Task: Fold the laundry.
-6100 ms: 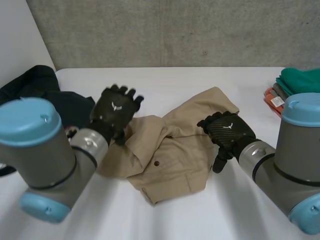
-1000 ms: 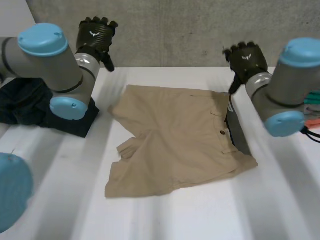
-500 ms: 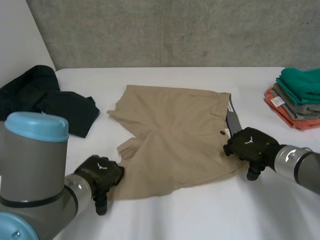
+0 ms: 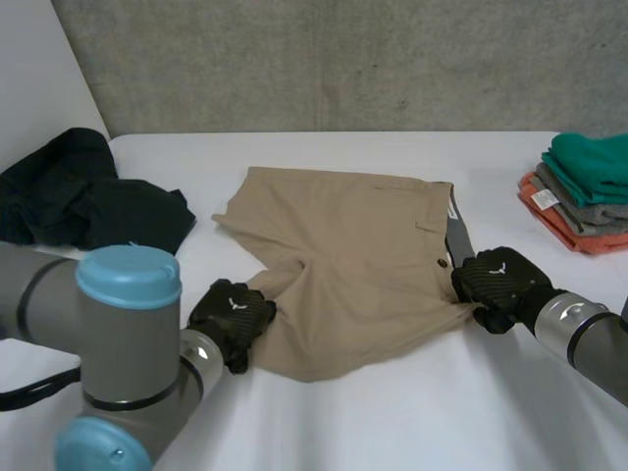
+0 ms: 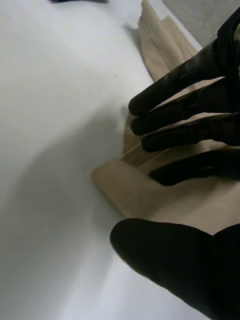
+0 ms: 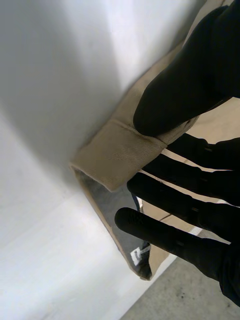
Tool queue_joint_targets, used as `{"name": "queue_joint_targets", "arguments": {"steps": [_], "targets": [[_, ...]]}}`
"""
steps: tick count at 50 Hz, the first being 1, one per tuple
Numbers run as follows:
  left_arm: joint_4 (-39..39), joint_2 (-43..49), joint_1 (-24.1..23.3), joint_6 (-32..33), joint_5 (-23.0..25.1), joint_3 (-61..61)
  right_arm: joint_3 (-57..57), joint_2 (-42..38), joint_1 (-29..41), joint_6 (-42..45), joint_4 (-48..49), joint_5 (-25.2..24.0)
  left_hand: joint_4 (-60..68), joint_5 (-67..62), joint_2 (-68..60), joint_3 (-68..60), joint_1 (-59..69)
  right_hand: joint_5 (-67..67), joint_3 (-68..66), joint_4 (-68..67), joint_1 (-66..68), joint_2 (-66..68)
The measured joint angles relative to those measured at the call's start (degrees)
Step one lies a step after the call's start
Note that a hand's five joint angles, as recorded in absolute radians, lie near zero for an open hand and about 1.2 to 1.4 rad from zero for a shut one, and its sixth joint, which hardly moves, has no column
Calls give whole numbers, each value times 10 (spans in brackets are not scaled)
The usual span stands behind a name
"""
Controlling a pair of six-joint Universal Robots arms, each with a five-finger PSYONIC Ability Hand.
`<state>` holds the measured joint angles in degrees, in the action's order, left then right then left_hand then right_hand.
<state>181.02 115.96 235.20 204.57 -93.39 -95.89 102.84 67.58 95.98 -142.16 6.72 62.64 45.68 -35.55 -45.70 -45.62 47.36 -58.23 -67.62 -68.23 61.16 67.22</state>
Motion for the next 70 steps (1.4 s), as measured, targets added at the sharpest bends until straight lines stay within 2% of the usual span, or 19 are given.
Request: {"name": "queue_joint_targets", "arguments": {"steps": [4, 11, 15, 20, 26, 31, 34, 39, 41, 46, 50, 57, 59, 60, 61, 62, 64, 66, 70], "targets": [[46, 21, -7, 40, -12, 6, -2, 14, 2, 1, -44, 7, 191, -189, -190, -188, 179, 0, 0, 0, 0, 0], [103, 27, -7, 88, -21, 6, -9, 45, 2, 18, -121, 19, 227, -213, -226, -223, 183, 0, 0, 0, 0, 0], [86, 4, -1, 98, -19, 3, -15, 68, 2, 38, -172, 26, 227, -213, -226, -223, 183, 0, 0, 0, 0, 0], [-35, -51, 1, 113, -22, -4, -24, 107, -4, 114, -290, 46, 227, -213, -226, -223, 183, 0, 0, 0, 0, 0], [-278, -117, -13, 129, -35, -5, -31, 123, -22, 271, -463, 67, 227, -213, -226, -223, 183, 0, 0, 0, 0, 0], [-330, -113, -24, 137, -39, 31, -59, 93, -17, 305, -500, 71, 228, -213, -227, -224, 183, 0, 0, -2, 0, 0], [-314, -86, -22, 145, -42, 79, -92, 67, -7, 262, -480, 70, 228, -213, -227, -224, 183, -4, 0, -2, 1, 0], [-245, -17, -14, 151, -46, 215, -152, 38, 5, 138, -401, 70, 228, -219, -227, -224, 182, -7, 0, -2, 14, 0], [-209, 15, -10, 149, -44, 278, -182, 25, 8, 67, -344, 76, 228, -219, -227, -224, 183, -9, 0, -2, 14, 0], [-111, 106, -1, 141, -35, 434, -225, -4, 12, -32, -218, 106, 228, -219, -227, -224, 183, -11, 0, -2, 14, 0], [-51, 189, 3, 140, -27, 546, -245, -37, 16, -57, -131, 142, 228, -219, -227, -224, 183, -11, 0, -2, 14, 0], [-11, 331, 10, 147, -21, 715, -277, -117, 24, -43, 19, 211, 228, -219, -227, -224, 183, -11, 1, -1, 13, -1], [-8, 364, 11, 148, -17, 755, -286, -140, 25, -36, 58, 225, 228, -219, -227, -224, 183, 80, 90, 91, -43, -90], [-7, 386, 12, 147, -12, 781, -293, -156, 27, -31, 85, 234, 163, -157, -150, -159, 110, 158, 159, 160, -117, -172], [-7, 401, 11, 146, -7, 799, -299, -168, 29, -29, 103, 239, 138, -133, -139, -135, 83, 261, 269, 258, -219, -275], [-6, 411, 11, 145, -4, 809, -303, -177, 30, -27, 117, 243, 25, -21, -25, -24, -48, 320, 314, 315, -277, -321], [-5, 437, 9, 137, 5, 836, -318, -202, 36, -24, 154, 260, -233, 234, 228, 227, -318, 511, 500, 504, -453, -503], [-5, 447, 6, 127, 10, 843, -327, -215, 41, -26, 172, 273, -323, 316, 320, 320, -364, 554, 550, 553, -483, -548], [-3, 437, 2, 106, 10, 826, -325, -208, 46, -42, 158, 280, -342, 328, 340, 338, -364, 555, 558, 562, -483, -553]]}}
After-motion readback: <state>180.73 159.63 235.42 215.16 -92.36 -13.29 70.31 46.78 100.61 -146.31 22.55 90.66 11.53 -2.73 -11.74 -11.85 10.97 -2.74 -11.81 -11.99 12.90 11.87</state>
